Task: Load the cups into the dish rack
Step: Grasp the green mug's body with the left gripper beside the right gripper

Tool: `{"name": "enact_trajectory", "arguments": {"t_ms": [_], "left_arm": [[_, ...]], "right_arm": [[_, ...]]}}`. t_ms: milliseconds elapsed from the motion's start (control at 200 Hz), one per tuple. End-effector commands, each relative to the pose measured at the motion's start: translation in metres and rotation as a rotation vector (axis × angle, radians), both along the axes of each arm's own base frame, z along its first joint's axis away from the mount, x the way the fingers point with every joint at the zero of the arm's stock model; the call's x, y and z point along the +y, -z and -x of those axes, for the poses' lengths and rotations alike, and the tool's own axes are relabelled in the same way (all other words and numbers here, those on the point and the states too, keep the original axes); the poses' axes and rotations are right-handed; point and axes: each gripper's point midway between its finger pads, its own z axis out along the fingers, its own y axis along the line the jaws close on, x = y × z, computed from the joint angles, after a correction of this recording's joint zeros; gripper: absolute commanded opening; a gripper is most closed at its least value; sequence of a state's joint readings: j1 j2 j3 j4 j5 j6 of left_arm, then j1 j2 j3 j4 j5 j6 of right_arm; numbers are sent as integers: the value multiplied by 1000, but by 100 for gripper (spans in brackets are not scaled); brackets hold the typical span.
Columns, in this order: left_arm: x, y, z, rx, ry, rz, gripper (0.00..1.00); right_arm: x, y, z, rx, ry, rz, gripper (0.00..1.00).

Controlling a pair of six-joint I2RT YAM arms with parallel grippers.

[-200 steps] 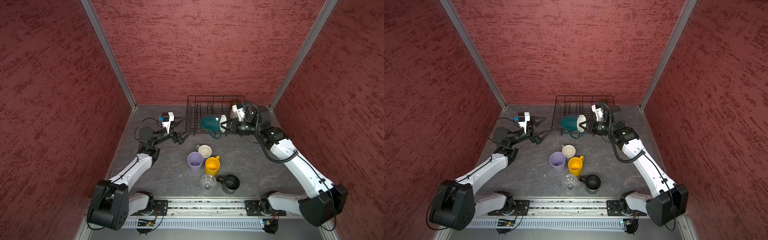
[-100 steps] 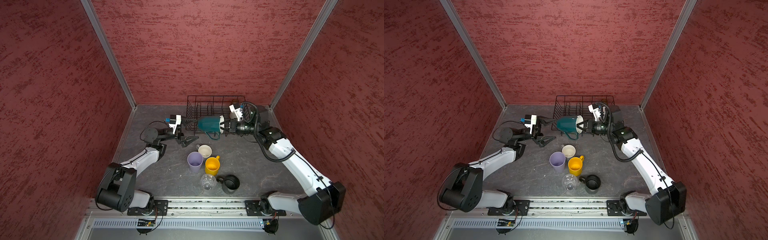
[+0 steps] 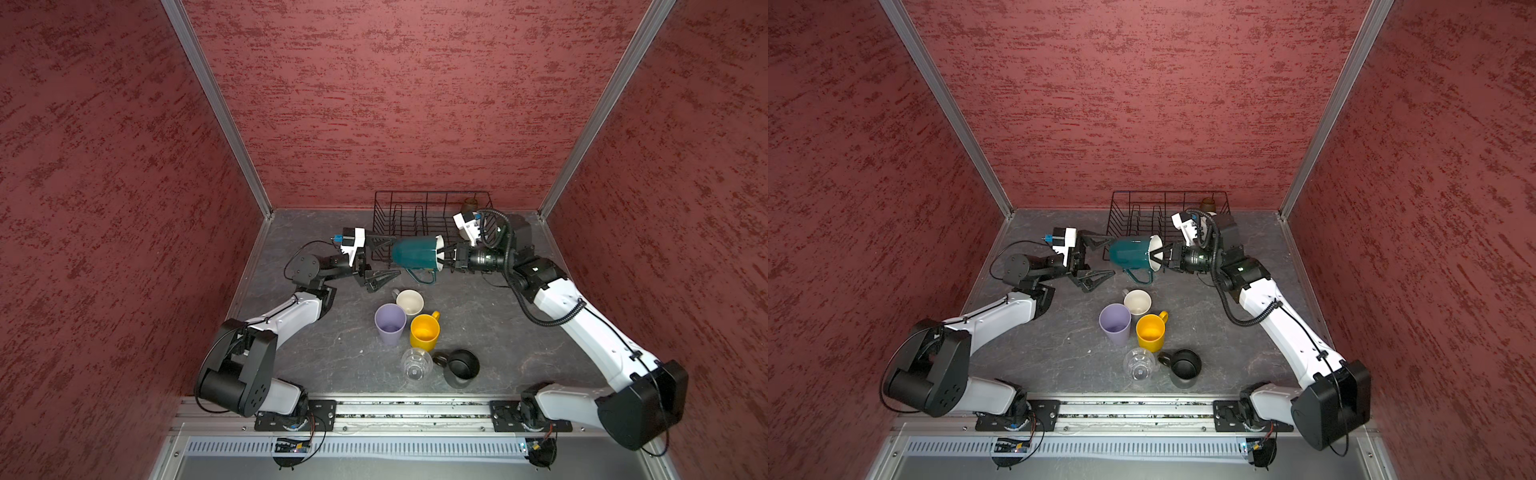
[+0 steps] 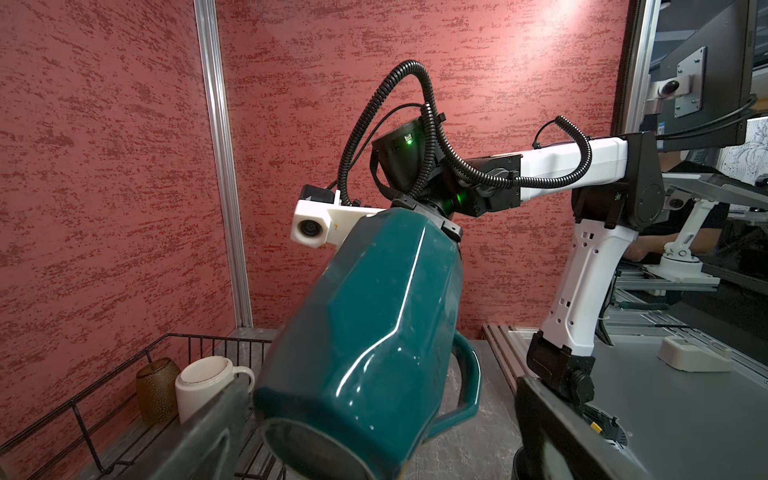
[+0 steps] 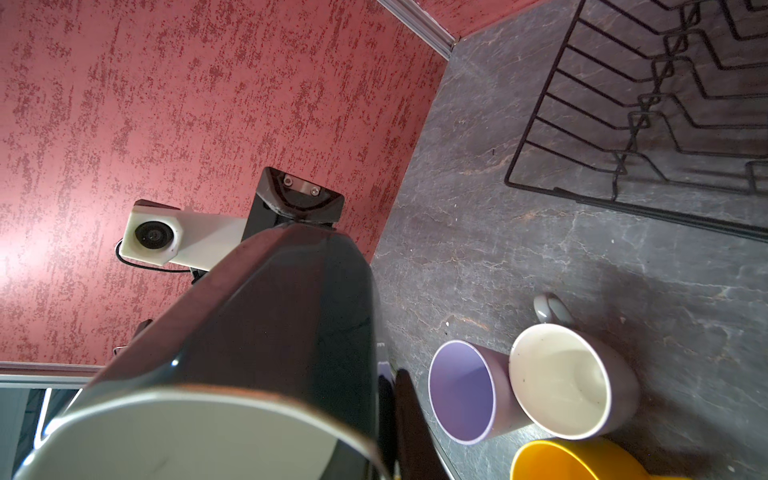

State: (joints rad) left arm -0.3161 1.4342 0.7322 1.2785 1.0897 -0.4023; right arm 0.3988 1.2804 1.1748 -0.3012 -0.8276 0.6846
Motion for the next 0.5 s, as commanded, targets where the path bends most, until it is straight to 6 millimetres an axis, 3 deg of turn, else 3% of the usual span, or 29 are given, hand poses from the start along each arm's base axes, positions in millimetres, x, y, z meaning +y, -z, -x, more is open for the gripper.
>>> {"name": "enact_trajectory", "arguments": {"t_ms": [0, 496], "left_arm": [[0, -6, -7, -20, -46, 14, 100], [-3, -1, -2, -3, 11, -7, 100]], "right_arm": [[5, -39, 12, -124, -53, -79, 0], [24, -44, 28, -145, -131, -91, 0]]}}
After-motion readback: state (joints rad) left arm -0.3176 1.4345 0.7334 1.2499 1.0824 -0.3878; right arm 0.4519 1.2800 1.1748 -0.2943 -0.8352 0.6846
